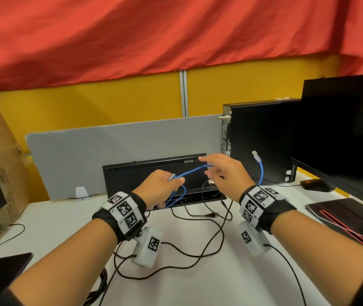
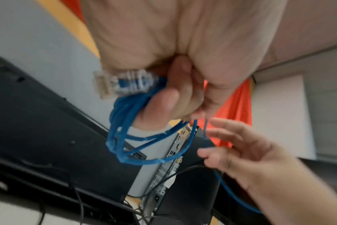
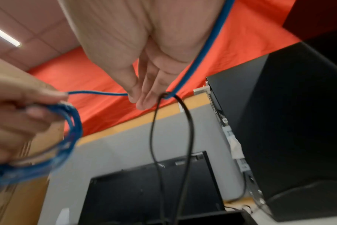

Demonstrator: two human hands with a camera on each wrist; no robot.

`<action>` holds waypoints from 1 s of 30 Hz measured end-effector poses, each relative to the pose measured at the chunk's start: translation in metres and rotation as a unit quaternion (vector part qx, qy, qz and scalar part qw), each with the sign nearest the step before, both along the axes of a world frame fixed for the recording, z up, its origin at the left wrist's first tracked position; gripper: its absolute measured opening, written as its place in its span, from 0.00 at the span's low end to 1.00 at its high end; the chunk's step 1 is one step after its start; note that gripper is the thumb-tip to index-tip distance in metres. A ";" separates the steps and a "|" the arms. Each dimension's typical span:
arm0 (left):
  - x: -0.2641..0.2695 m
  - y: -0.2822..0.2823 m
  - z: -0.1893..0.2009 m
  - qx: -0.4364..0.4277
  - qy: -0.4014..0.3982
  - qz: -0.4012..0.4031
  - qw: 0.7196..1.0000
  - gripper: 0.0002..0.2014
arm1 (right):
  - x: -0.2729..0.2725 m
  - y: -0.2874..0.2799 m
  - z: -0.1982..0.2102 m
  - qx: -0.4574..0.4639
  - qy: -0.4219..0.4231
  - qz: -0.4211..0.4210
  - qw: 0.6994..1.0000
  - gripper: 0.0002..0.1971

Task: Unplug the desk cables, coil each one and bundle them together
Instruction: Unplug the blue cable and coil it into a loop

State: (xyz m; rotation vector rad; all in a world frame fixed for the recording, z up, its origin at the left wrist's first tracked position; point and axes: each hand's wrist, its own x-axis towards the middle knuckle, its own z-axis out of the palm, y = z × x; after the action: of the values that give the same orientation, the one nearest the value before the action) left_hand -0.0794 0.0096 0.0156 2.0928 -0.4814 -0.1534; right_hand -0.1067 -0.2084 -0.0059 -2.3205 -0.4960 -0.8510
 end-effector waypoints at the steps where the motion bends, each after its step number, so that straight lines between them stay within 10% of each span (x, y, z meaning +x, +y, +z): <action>1: -0.002 0.002 0.001 -0.031 0.035 0.006 0.999 0.18 | 0.002 -0.002 -0.006 0.002 0.006 0.001 1.000 0.26; 7: -0.006 0.013 0.010 -0.173 0.111 0.032 0.978 0.21 | 0.002 -0.005 -0.042 -0.055 0.121 -0.072 0.989 0.34; 14: -0.001 0.015 0.008 -0.255 0.127 0.059 0.957 0.22 | -0.001 0.010 -0.058 -0.006 0.044 -0.108 0.993 0.05; 18: 0.009 0.025 0.013 -0.341 0.117 0.090 0.929 0.22 | -0.002 0.002 -0.064 -0.068 0.061 -0.121 0.988 0.07; 30: 0.022 0.079 0.062 -0.583 0.108 0.042 0.804 0.25 | 0.007 -0.009 -0.061 -0.283 0.312 -0.210 0.882 0.10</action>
State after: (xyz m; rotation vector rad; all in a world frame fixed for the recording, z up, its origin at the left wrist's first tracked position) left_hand -0.0573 0.0887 0.0778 0.8539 -0.2229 -0.0165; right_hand -0.0995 -0.2173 -0.0668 -3.1160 0.0719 -0.0659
